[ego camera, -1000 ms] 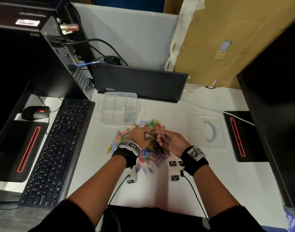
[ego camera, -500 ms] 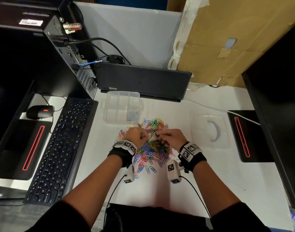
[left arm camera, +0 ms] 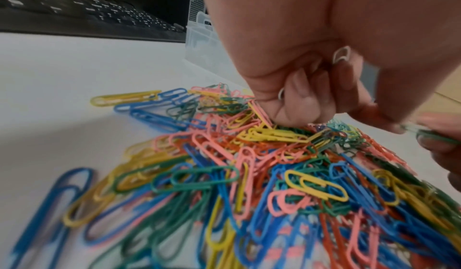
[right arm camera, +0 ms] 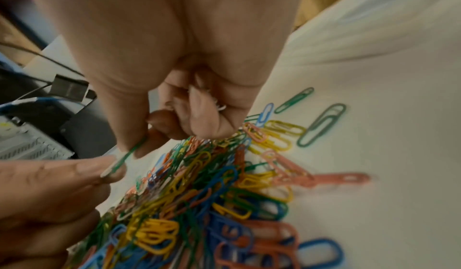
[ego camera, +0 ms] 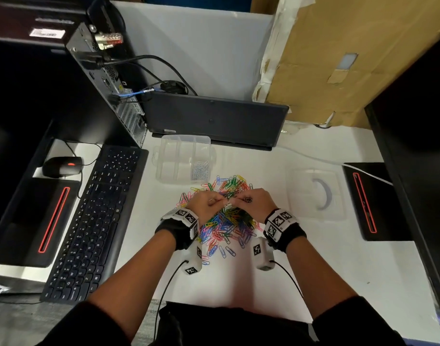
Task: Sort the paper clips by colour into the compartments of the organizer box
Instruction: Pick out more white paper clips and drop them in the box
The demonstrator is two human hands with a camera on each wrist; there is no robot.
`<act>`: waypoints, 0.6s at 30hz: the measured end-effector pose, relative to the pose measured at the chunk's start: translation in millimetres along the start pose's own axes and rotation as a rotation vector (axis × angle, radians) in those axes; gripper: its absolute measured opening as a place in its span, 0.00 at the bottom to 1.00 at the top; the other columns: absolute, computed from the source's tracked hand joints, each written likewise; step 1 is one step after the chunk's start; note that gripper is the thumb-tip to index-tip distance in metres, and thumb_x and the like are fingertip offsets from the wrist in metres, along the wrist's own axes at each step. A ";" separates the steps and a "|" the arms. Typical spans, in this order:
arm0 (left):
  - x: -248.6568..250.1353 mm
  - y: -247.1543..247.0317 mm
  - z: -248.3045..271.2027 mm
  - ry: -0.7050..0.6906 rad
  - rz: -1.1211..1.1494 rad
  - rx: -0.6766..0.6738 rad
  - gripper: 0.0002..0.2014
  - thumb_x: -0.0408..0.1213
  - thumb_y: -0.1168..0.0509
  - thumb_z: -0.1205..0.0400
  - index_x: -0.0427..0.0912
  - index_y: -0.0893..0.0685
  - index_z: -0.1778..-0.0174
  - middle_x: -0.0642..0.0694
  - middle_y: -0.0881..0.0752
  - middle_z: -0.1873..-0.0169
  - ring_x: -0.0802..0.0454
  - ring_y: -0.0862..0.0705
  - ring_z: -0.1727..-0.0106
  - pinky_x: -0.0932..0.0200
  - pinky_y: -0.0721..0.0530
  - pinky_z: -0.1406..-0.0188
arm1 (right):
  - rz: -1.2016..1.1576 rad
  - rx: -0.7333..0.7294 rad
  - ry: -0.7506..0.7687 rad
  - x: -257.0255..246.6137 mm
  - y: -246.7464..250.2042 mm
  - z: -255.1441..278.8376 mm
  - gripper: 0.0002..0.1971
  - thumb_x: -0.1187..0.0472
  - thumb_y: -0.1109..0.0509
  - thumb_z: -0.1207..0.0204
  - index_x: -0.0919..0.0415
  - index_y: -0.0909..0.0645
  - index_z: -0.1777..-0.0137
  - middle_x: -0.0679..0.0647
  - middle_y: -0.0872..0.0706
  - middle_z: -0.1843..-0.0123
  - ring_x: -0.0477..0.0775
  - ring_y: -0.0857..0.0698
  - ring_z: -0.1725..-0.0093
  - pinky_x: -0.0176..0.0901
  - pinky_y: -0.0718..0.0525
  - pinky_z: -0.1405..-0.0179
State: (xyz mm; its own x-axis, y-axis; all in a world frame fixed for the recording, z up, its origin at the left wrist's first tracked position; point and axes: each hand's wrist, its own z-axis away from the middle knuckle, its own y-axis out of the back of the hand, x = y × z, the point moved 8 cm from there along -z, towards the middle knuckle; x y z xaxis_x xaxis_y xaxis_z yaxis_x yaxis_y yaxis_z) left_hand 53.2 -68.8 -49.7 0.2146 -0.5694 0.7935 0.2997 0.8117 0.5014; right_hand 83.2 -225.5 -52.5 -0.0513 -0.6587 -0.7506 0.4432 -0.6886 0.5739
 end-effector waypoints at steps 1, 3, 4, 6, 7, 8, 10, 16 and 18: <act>1.2 1.1 0.4 0.004 0.031 0.006 0.08 0.41 0.31 0.18 0.41 0.10 0.51 0.61 0.20 0.77 0.69 0.22 0.72 0.76 0.27 0.66 | -0.013 0.000 -0.017 2.8 0.5 -0.5 0.14 0.47 0.24 0.25 0.57 0.08 0.49 0.51 0.08 0.51 0.48 0.13 0.50 0.42 0.18 0.43; 5.2 2.3 1.0 0.003 0.076 0.011 0.06 0.41 0.28 0.21 0.43 0.10 0.53 0.65 0.20 0.79 0.71 0.21 0.72 0.76 0.25 0.63 | -0.037 0.000 -0.046 7.9 0.4 -1.9 0.14 0.45 0.24 0.25 0.55 0.07 0.50 0.50 0.07 0.53 0.47 0.12 0.51 0.41 0.18 0.45; 7.0 3.8 1.3 0.001 0.085 0.024 0.06 0.41 0.26 0.22 0.43 0.10 0.54 0.64 0.18 0.78 0.70 0.20 0.71 0.74 0.23 0.61 | -0.047 -0.002 -0.056 9.0 -0.1 -2.5 0.14 0.45 0.24 0.26 0.54 0.07 0.51 0.50 0.08 0.54 0.47 0.12 0.52 0.42 0.18 0.46; 8.5 7.6 0.6 0.001 0.084 0.052 0.07 0.39 0.25 0.23 0.42 0.09 0.53 0.56 0.17 0.78 0.69 0.22 0.74 0.73 0.23 0.63 | -0.059 -0.011 -0.064 8.8 -1.3 -3.8 0.14 0.43 0.25 0.26 0.54 0.07 0.54 0.49 0.08 0.57 0.48 0.12 0.54 0.43 0.17 0.47; 7.9 9.4 -0.3 0.004 0.076 0.064 0.07 0.38 0.26 0.22 0.40 0.09 0.52 0.54 0.16 0.75 0.69 0.23 0.76 0.74 0.24 0.63 | -0.064 -0.012 -0.063 7.7 -1.1 -4.2 0.15 0.43 0.25 0.26 0.54 0.07 0.56 0.49 0.08 0.59 0.48 0.12 0.55 0.43 0.17 0.48; 6.9 11.9 -1.1 0.015 0.060 0.079 0.07 0.39 0.26 0.22 0.40 0.09 0.52 0.58 0.16 0.75 0.70 0.24 0.76 0.74 0.24 0.63 | -0.067 -0.012 -0.063 6.9 -0.1 -4.5 0.15 0.43 0.25 0.26 0.54 0.07 0.58 0.49 0.08 0.61 0.49 0.12 0.57 0.42 0.18 0.51; 2.0 17.4 -2.4 0.038 0.025 0.113 0.07 0.41 0.26 0.22 0.44 0.08 0.53 0.60 0.24 0.82 0.68 0.25 0.75 0.70 0.25 0.64 | -0.064 0.003 -0.054 4.8 3.9 -3.7 0.14 0.44 0.25 0.25 0.55 0.07 0.58 0.49 0.08 0.62 0.48 0.13 0.58 0.39 0.22 0.55; -16.9 25.9 -1.5 0.168 0.072 0.166 0.07 0.41 0.37 0.16 0.50 0.17 0.60 0.52 0.20 0.69 0.52 0.24 0.64 0.57 0.26 0.61 | 0.152 0.026 -0.083 7.3 4.6 -5.7 0.17 0.42 0.25 0.26 0.56 0.09 0.51 0.48 0.09 0.54 0.48 0.14 0.53 0.38 0.19 0.50; -15.3 39.2 0.4 0.191 0.088 0.230 0.11 0.38 0.45 0.14 0.45 0.21 0.61 0.47 0.20 0.67 0.48 0.24 0.62 0.57 0.30 0.63 | 0.205 0.036 -0.105 0.9 7.6 -13.0 0.20 0.41 0.29 0.23 0.60 0.10 0.56 0.53 0.10 0.59 0.51 0.14 0.59 0.40 0.18 0.56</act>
State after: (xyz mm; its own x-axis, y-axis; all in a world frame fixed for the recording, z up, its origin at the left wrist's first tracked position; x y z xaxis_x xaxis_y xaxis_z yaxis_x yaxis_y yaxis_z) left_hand 61.4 -28.2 -42.1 0.4077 -0.4925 0.7689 0.0587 0.8544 0.5162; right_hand 98.1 -227.3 -53.1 -0.0567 -0.8126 -0.5800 0.4219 -0.5461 0.7238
